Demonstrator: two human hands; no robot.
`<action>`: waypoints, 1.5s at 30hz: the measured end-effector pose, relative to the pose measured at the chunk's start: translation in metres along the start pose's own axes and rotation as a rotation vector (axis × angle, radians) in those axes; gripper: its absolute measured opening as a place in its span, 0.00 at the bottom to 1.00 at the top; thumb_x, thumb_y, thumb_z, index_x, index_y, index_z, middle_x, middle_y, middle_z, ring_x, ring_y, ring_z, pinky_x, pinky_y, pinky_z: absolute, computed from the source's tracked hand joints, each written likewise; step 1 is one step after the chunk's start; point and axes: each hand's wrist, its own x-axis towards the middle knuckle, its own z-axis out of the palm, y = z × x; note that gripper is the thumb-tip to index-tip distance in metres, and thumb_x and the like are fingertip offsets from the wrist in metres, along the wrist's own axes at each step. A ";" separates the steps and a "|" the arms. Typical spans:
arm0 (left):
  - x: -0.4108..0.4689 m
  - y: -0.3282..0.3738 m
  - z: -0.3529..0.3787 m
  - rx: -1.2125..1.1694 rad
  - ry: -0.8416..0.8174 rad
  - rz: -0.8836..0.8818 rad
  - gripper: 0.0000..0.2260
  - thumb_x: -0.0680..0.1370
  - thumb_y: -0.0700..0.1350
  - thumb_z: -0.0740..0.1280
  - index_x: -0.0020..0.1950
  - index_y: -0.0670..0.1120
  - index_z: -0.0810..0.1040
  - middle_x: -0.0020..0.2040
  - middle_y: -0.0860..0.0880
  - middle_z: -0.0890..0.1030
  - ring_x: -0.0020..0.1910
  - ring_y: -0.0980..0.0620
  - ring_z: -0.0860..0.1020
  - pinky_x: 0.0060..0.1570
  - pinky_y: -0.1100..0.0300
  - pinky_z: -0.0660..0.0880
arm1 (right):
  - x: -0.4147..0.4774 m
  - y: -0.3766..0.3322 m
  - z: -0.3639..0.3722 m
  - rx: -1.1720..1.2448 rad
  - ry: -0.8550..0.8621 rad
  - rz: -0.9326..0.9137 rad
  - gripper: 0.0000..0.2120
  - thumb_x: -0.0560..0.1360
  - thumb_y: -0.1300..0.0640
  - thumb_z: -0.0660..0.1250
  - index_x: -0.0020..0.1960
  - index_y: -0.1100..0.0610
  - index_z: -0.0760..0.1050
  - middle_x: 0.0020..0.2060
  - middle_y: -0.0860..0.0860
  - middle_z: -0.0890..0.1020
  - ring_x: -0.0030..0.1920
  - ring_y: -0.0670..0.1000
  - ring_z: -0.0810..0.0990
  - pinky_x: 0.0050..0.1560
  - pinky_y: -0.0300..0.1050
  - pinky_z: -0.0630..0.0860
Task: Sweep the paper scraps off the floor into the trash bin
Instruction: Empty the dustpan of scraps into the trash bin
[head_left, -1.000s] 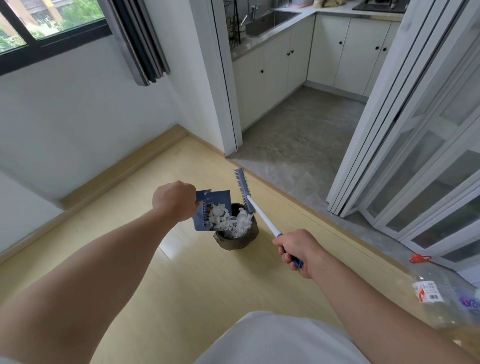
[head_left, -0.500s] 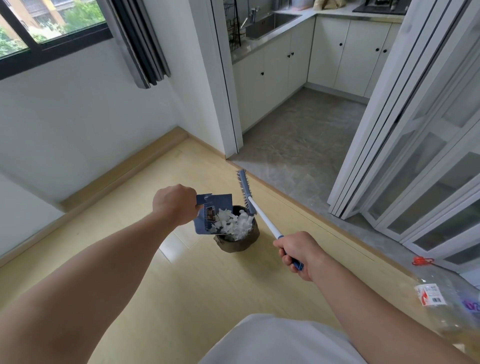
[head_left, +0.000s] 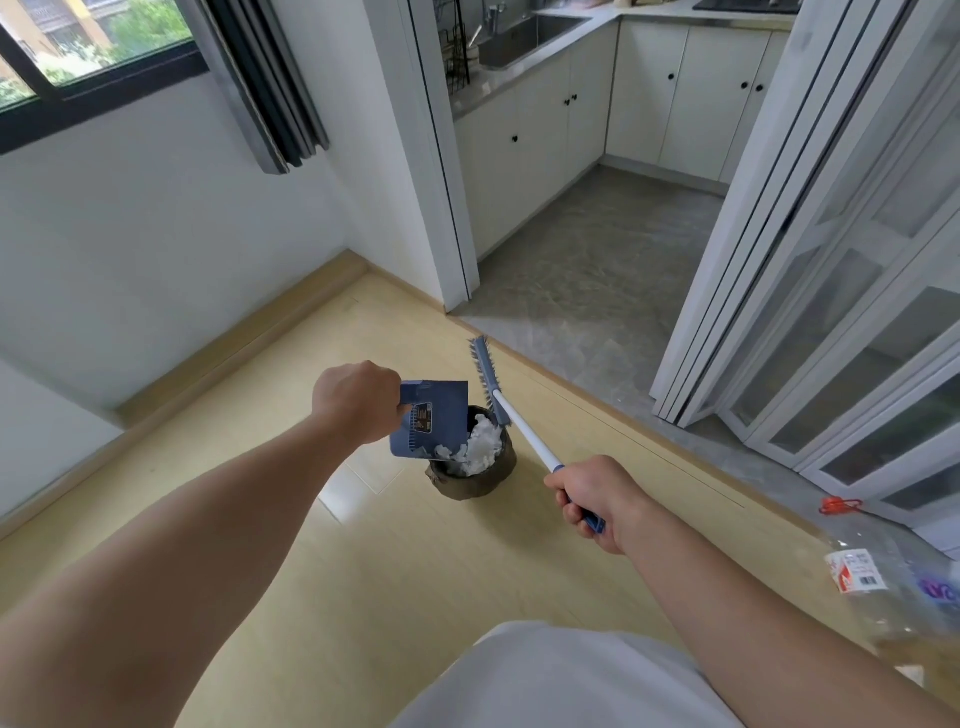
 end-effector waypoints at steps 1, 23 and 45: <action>0.001 0.000 -0.001 0.009 -0.002 0.006 0.14 0.82 0.57 0.59 0.51 0.53 0.81 0.36 0.52 0.75 0.36 0.49 0.76 0.28 0.61 0.65 | 0.000 0.000 0.000 -0.002 0.000 0.000 0.05 0.77 0.63 0.65 0.44 0.61 0.78 0.29 0.50 0.74 0.23 0.45 0.67 0.20 0.36 0.63; -0.011 0.015 0.011 0.245 -0.050 0.259 0.11 0.81 0.50 0.62 0.59 0.48 0.79 0.36 0.52 0.79 0.36 0.49 0.80 0.33 0.60 0.73 | 0.000 -0.003 -0.004 -0.017 0.013 -0.022 0.06 0.77 0.64 0.63 0.46 0.63 0.78 0.30 0.52 0.74 0.24 0.45 0.67 0.21 0.36 0.64; -0.127 -0.072 0.064 -0.738 0.045 -0.989 0.19 0.78 0.61 0.63 0.39 0.47 0.77 0.33 0.51 0.76 0.40 0.44 0.76 0.35 0.57 0.71 | 0.015 -0.008 0.083 -0.417 -0.093 -0.187 0.08 0.80 0.57 0.60 0.55 0.61 0.73 0.32 0.53 0.71 0.26 0.50 0.67 0.22 0.37 0.62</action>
